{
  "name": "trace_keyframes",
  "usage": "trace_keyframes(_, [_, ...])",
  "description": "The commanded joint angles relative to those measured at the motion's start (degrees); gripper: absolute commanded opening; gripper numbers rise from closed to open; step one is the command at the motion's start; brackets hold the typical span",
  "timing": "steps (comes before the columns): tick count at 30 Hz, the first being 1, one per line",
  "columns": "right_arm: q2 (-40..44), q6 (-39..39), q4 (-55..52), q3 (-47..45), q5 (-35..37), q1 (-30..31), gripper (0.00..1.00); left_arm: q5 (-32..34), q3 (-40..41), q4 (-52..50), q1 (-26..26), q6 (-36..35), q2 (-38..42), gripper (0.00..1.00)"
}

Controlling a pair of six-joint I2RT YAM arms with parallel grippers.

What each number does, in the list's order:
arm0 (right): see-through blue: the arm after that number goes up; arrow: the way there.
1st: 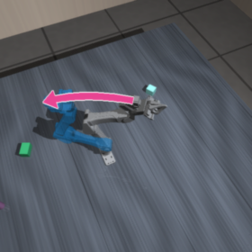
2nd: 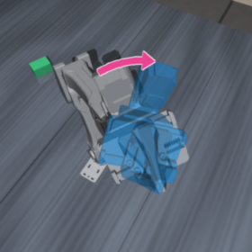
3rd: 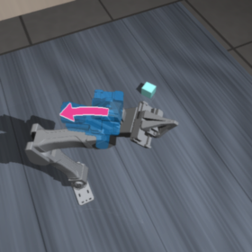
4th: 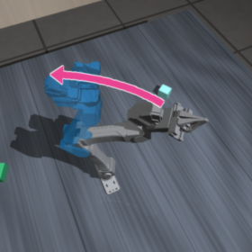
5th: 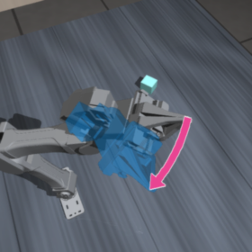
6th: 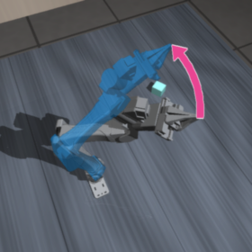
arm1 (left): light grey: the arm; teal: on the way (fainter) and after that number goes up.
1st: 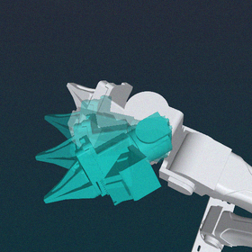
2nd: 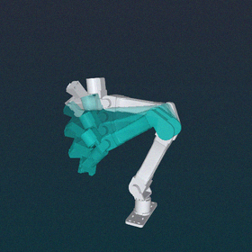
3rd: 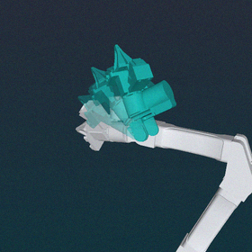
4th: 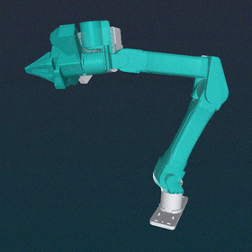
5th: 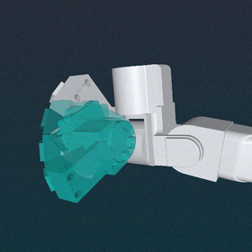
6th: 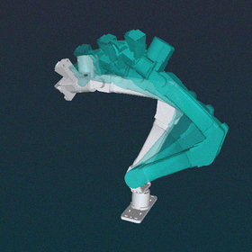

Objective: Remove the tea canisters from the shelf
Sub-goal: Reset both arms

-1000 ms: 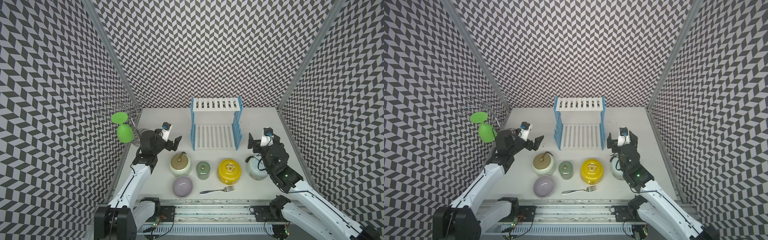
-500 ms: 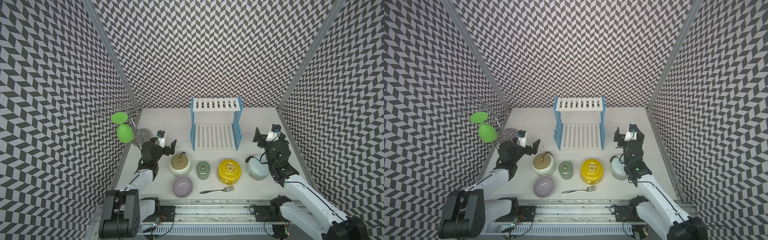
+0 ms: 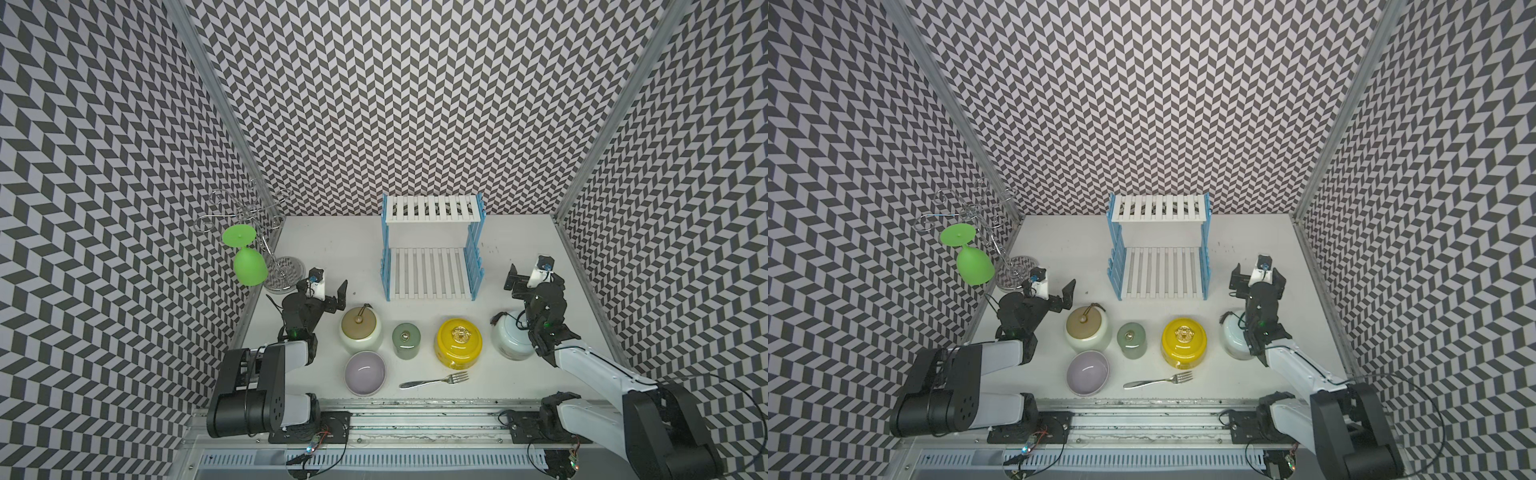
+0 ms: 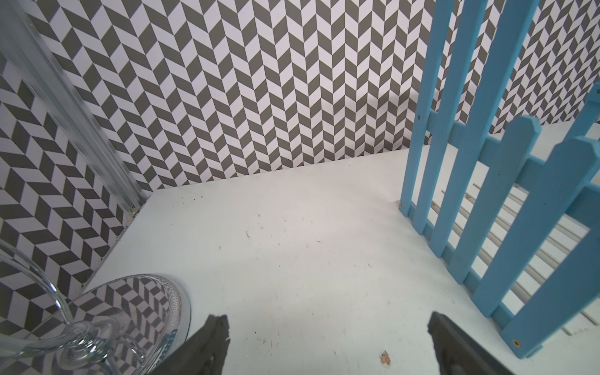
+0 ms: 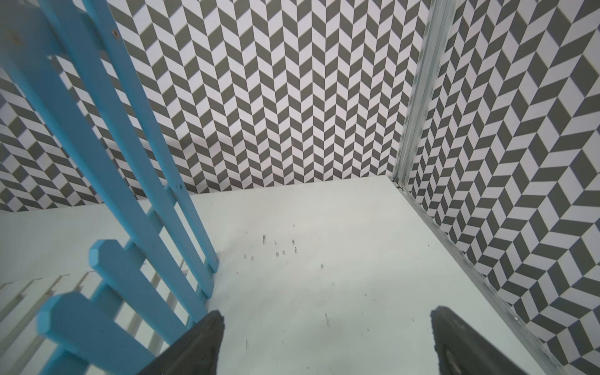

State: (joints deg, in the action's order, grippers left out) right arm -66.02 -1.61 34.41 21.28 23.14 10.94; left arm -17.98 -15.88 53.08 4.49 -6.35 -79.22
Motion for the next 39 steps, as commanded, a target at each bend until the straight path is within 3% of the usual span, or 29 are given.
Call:
trace_keyframes(1, [-1.91,-1.23,8.84,-1.79,0.29,-0.82,0.99,-1.02,-1.18,5.25,0.34,2.70,-0.94,1.00])
trace_keyframes(5, [-4.56,-1.08,11.65,-3.00,-0.50,-1.00,1.00,-2.18,1.54,15.14,0.27,4.84,-4.19,1.00])
trace_keyframes(10, [-7.07,0.39,15.82,-3.50,-2.17,-1.39,1.00,1.71,3.24,23.88,0.08,6.10,-10.41,1.00])
trace_keyframes(20, [-10.41,-1.11,21.24,-4.64,-3.42,-2.36,1.00,9.26,0.61,17.00,-2.96,5.03,-9.62,1.00])
trace_keyframes(39, [-8.61,-1.45,20.22,-4.75,-5.89,-2.55,1.00,10.75,0.59,16.97,-3.13,5.51,-9.63,1.00])
